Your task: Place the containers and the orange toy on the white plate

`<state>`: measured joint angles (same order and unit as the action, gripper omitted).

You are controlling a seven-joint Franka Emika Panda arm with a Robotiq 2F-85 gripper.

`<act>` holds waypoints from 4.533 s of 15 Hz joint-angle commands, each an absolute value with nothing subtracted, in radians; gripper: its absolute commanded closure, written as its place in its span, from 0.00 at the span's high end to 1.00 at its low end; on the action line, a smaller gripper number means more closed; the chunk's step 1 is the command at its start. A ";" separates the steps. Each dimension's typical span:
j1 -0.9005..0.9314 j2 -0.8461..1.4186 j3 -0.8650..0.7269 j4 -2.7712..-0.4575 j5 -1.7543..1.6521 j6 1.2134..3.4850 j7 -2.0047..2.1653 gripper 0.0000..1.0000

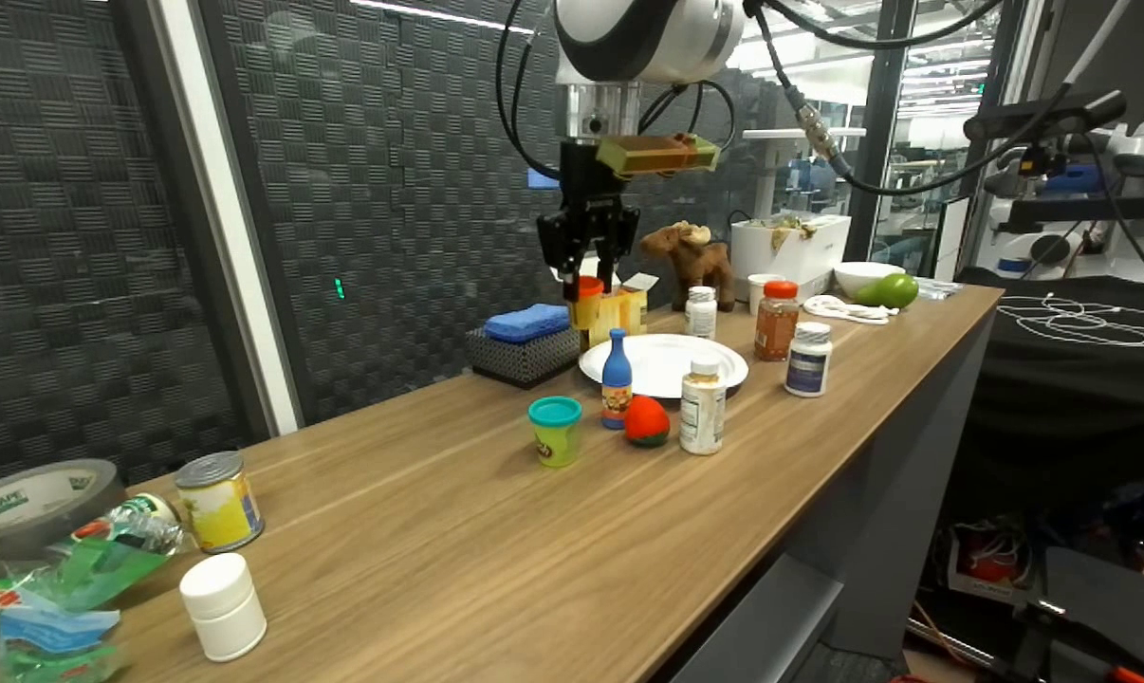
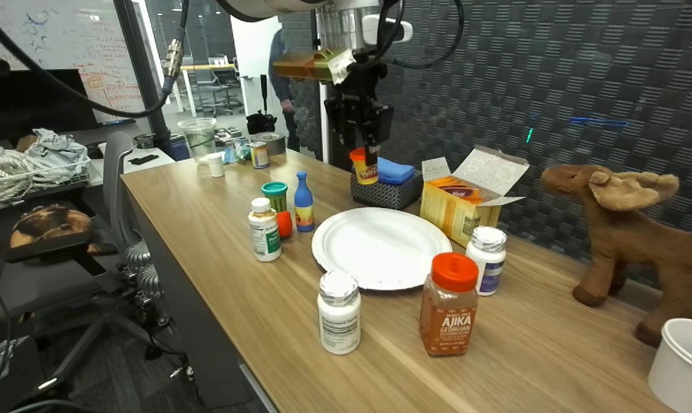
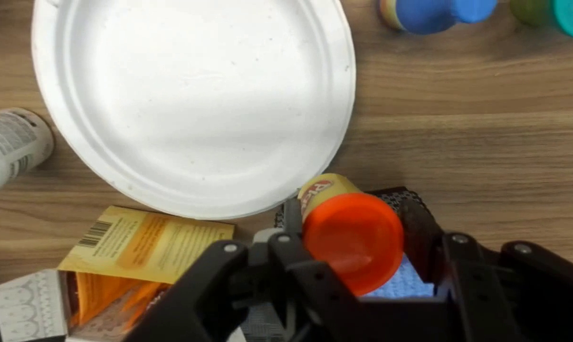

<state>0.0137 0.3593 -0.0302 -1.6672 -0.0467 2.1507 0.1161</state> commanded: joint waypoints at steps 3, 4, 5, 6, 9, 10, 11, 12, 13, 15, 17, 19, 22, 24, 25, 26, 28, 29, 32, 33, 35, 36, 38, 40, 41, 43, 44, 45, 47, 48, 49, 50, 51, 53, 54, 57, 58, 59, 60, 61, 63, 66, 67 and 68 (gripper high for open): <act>-0.027 0.350 -0.051 -1.715 -0.041 2.159 0.106 0.29; -0.031 0.356 -0.056 -1.715 -0.047 2.160 0.110 0.29; -0.036 0.362 -0.060 -1.714 -0.050 2.164 0.110 0.29; -0.039 0.369 -0.064 -1.711 -0.052 2.164 0.112 0.29; -0.048 0.395 -0.067 -1.694 -0.041 2.177 0.111 0.29; -0.050 0.402 -0.067 -1.690 -0.040 2.182 0.110 0.29; -0.051 0.412 -0.067 -1.684 -0.040 2.191 0.113 0.29; -0.051 0.421 -0.067 -1.678 -0.041 2.193 0.113 0.29; -0.051 0.428 -0.066 -1.675 -0.040 2.201 0.112 0.29; -0.050 0.443 -0.069 -1.672 -0.045 2.225 0.116 0.29; -0.049 0.454 -0.070 -1.674 -0.045 2.252 0.119 0.29; -0.049 0.458 -0.071 -1.679 -0.046 2.274 0.119 0.29; -0.050 0.430 -0.068 -1.711 -0.045 2.288 0.106 0.80; -0.040 0.382 -0.072 -1.751 -0.060 2.289 0.115 0.93; -0.030 0.345 -0.073 -1.779 -0.066 2.286 0.133 0.99; -0.020 0.316 -0.075 -1.801 -0.077 2.290 0.144 1.00; 0.007 0.244 -0.068 -1.849 -0.099 2.298 0.171 1.00; 0.021 0.205 -0.055 -1.875 -0.103 2.305 0.173 1.00; 0.070 0.129 -0.010 -1.923 -0.129 2.371 0.161 1.00; 0.085 0.116 0.008 -1.927 -0.138 2.384 0.155 1.00; 0.113 0.099 0.049 -1.959 -0.146 2.415 0.126 1.00; 0.126 0.097 0.065 -1.976 -0.153 2.431 0.121 1.00; 0.147 0.101 0.094 -2.003 -0.161 2.457 0.108 1.00; 0.157 0.113 0.118 -2.034 -0.144 2.470 0.063 1.00; 0.161 0.120 0.125 -2.046 -0.146 2.471 0.039 1.00; 0.165 0.132 0.133 -2.064 -0.161 2.464 -0.001 1.00; 0.165 0.139 0.134 -2.067 -0.165 2.456 -0.024 1.00; 0.162 0.145 0.136 -2.066 -0.160 2.444 -0.052 1.00; 0.154 0.152 0.139 -2.069 -0.130 2.428 -0.112 1.00; 0.150 0.154 0.141 -2.070 -0.117 2.418 -0.139 1.00; 0.146 0.159 0.140 -2.071 -0.116 2.414 -0.162 1.00; 0.144 0.161 0.140 -2.073 -0.115 2.408 -0.182 1.00; 0.141 0.167 0.138 -2.073 -0.123 2.407 -0.199 1.00; 0.136 0.175 0.139 -2.076 -0.122 2.401 -0.233 1.00; 0.133 0.182 0.141 -2.074 -0.114 2.394 -0.250 1.00; 0.126 0.200 0.144 -2.073 -0.100 2.378 -0.287 1.00; 0.124 0.206 0.143 -2.073 -0.101 2.374 -0.295 1.00; 0.123 0.211 0.143 -2.070 -0.101 2.370 -0.302 1.00; 0.122 0.216 0.142 -2.069 -0.103 2.366 -0.305 1.00; 0.121 0.222 0.140 -2.066 -0.106 2.364 -0.306 1.00; 0.117 0.224 0.140 -2.060 -0.103 2.363 -0.308 0.75; 0.111 0.224 0.138 -2.055 -0.105 2.369 -0.305 0.58; 0.110 0.223 0.136 -2.054 -0.110 2.371 -0.301 0.51; 0.109 0.223 0.136 -2.052 -0.113 2.371 -0.300 0.42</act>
